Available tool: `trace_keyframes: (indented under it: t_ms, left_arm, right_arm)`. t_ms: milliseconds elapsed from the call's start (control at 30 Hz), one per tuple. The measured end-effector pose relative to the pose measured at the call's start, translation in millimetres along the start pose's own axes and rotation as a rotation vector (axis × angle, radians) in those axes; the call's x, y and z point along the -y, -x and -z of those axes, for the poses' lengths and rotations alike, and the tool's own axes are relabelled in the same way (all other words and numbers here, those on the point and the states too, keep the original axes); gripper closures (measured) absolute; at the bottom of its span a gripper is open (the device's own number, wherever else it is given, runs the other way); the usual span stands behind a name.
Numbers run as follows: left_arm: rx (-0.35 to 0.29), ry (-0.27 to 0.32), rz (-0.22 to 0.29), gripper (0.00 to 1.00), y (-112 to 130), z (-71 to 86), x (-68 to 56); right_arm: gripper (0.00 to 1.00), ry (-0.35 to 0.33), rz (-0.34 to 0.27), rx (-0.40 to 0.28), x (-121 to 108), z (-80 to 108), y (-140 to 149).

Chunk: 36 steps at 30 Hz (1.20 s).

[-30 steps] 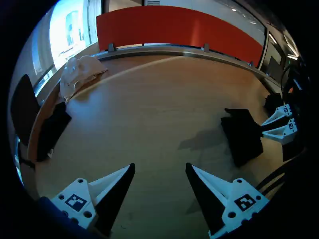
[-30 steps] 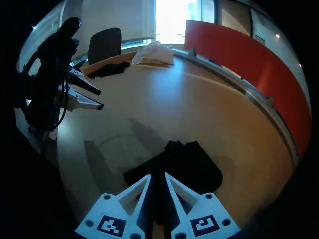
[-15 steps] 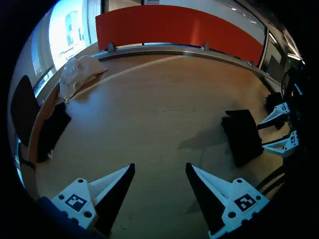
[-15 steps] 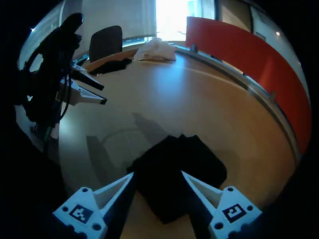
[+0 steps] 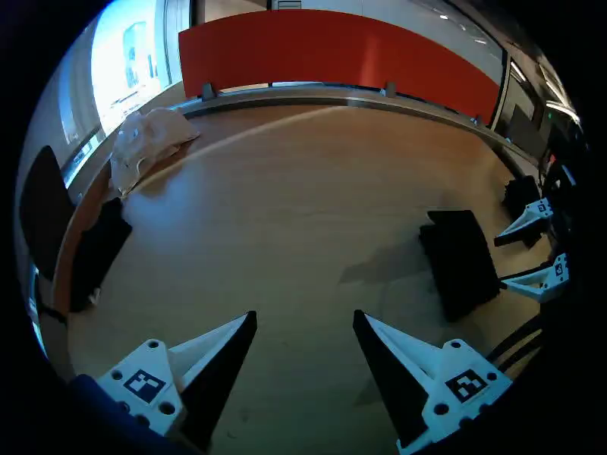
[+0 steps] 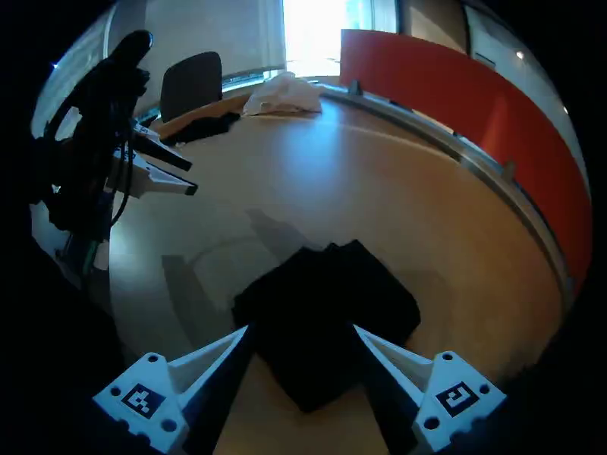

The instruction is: Fold towel

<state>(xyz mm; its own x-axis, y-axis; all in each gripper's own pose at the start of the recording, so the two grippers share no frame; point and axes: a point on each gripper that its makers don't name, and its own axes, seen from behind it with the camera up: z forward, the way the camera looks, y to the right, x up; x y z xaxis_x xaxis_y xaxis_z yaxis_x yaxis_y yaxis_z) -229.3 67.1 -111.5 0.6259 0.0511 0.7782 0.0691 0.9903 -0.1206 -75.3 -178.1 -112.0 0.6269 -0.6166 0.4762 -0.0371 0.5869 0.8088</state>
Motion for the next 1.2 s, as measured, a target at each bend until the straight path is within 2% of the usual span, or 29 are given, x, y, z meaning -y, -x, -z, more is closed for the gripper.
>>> trace_keyframes:
  t_ms: [267,567,833,967,1200]
  left_arm:
    - [0.001,-0.011,-0.006,0.06,-2,0.2,3.3]
    - [0.002,-0.001,-0.012,0.06,-3,-2.0,-3.4]
    - [0.001,0.001,-0.014,0.06,-3,-1.6,-5.7]
    - [0.001,0.001,-0.014,0.06,-3,-1.3,-5.6]
    - [0.000,0.001,-0.016,0.06,-2,-0.7,-6.2]
  right_arm:
    - [0.13,0.019,-0.024,0.040,-7,7.8,30]
    - [0.13,0.036,-0.047,0.075,-13,15.1,54]
    - [0.13,0.047,-0.053,0.110,-11,10.5,78]
    - [0.16,0.049,-0.061,0.125,-10,7.1,89]
    - [0.28,0.047,-0.080,0.130,-8,5.5,96]
